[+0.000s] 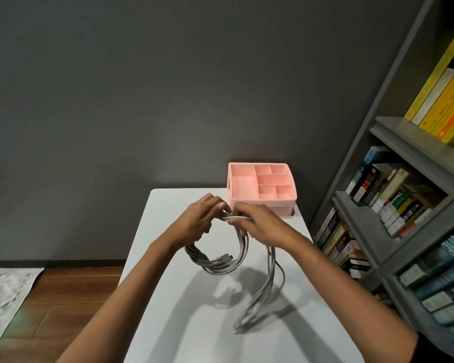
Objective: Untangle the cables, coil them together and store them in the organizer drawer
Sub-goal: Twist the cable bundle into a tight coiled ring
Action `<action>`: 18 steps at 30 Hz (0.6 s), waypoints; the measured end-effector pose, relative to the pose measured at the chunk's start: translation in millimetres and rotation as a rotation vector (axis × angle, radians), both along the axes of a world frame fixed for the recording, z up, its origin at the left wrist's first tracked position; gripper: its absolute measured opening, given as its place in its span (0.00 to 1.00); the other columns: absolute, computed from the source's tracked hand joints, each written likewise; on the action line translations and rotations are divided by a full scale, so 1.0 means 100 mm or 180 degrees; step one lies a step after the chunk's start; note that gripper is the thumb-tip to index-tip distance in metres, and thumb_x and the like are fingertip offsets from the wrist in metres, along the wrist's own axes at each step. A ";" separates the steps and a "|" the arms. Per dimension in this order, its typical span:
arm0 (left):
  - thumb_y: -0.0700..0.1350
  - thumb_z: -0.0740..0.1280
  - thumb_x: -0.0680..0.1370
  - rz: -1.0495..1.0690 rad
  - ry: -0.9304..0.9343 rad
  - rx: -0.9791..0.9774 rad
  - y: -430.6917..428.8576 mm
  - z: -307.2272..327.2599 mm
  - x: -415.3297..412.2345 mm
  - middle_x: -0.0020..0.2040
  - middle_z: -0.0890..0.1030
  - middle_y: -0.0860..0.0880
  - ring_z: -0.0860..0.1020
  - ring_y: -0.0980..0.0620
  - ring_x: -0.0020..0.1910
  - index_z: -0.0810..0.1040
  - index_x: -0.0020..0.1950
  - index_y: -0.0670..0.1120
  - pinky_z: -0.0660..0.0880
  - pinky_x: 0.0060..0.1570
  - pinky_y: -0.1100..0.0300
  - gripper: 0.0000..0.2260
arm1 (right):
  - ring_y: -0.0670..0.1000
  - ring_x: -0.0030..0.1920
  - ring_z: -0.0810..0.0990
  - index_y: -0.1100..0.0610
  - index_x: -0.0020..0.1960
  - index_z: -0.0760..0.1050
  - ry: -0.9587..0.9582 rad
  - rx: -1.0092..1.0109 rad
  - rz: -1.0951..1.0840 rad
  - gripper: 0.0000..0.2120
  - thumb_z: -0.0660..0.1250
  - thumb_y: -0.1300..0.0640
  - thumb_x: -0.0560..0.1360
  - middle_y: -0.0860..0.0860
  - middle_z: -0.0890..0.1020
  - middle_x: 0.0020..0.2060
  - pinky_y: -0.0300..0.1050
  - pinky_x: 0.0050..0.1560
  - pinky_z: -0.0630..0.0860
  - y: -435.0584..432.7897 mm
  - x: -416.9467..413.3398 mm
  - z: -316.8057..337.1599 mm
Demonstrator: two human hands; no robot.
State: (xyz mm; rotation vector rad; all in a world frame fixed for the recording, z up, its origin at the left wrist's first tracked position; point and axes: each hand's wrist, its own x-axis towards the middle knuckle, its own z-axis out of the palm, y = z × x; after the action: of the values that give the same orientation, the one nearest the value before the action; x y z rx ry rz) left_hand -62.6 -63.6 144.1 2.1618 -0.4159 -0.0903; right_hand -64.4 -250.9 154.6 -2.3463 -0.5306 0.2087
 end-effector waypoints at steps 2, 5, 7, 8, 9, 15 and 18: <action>0.48 0.66 0.78 -0.0249 -0.0327 0.0071 0.03 0.03 0.00 0.47 0.73 0.50 0.74 0.56 0.32 0.80 0.52 0.47 0.70 0.27 0.65 0.07 | 0.44 0.30 0.72 0.57 0.42 0.74 0.0174 0.0253 0.0034 0.11 0.65 0.50 0.78 0.48 0.79 0.30 0.40 0.36 0.69 -0.03 0.03 0.03; 0.47 0.76 0.69 -0.0427 -0.0900 0.0547 0.07 0.05 0.04 0.42 0.74 0.53 0.72 0.60 0.34 0.82 0.50 0.45 0.69 0.35 0.68 0.12 | 0.44 0.28 0.70 0.58 0.41 0.76 0.0584 0.0596 0.0169 0.13 0.64 0.50 0.79 0.47 0.77 0.28 0.35 0.34 0.68 -0.06 0.05 0.07; 0.48 0.76 0.70 -0.0381 -0.1155 0.0746 0.07 0.11 0.06 0.39 0.76 0.53 0.73 0.63 0.34 0.82 0.48 0.45 0.67 0.33 0.69 0.11 | 0.44 0.28 0.70 0.58 0.42 0.76 0.0816 0.0812 0.0258 0.13 0.62 0.51 0.80 0.48 0.77 0.29 0.35 0.33 0.68 -0.06 0.07 0.08; 0.48 0.75 0.70 -0.0372 -0.1203 0.0799 0.07 0.13 0.07 0.39 0.77 0.52 0.73 0.64 0.33 0.83 0.48 0.45 0.66 0.32 0.70 0.10 | 0.45 0.29 0.70 0.59 0.43 0.77 0.0922 0.0919 0.0273 0.13 0.62 0.52 0.80 0.48 0.77 0.29 0.35 0.33 0.67 -0.07 0.08 0.08; 0.48 0.75 0.71 -0.0369 -0.1219 0.0848 0.06 0.15 0.08 0.39 0.78 0.52 0.73 0.64 0.33 0.83 0.48 0.45 0.66 0.32 0.70 0.10 | 0.45 0.29 0.69 0.60 0.44 0.77 0.1010 0.1004 0.0275 0.13 0.62 0.52 0.80 0.49 0.77 0.29 0.35 0.34 0.67 -0.07 0.08 0.07; 0.51 0.72 0.73 -0.0329 -0.1297 0.1322 0.10 0.13 0.13 0.41 0.80 0.52 0.73 0.53 0.36 0.82 0.49 0.47 0.70 0.36 0.57 0.10 | 0.43 0.27 0.73 0.54 0.38 0.78 0.0611 0.0554 -0.0153 0.12 0.69 0.47 0.75 0.46 0.79 0.30 0.36 0.32 0.67 -0.04 0.10 0.03; 0.51 0.72 0.73 -0.0373 -0.1178 0.1446 0.12 0.14 0.16 0.41 0.80 0.51 0.74 0.51 0.37 0.82 0.49 0.46 0.72 0.37 0.54 0.10 | 0.46 0.29 0.78 0.58 0.41 0.74 0.0246 0.0584 -0.0267 0.11 0.68 0.51 0.76 0.50 0.82 0.32 0.36 0.31 0.69 0.00 0.08 -0.06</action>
State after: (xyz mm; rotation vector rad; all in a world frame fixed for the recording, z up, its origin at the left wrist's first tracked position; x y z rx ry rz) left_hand -46.7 -51.6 158.1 2.6074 -0.7972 0.1697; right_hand -56.9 -250.6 148.4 -2.1677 -0.3956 0.2019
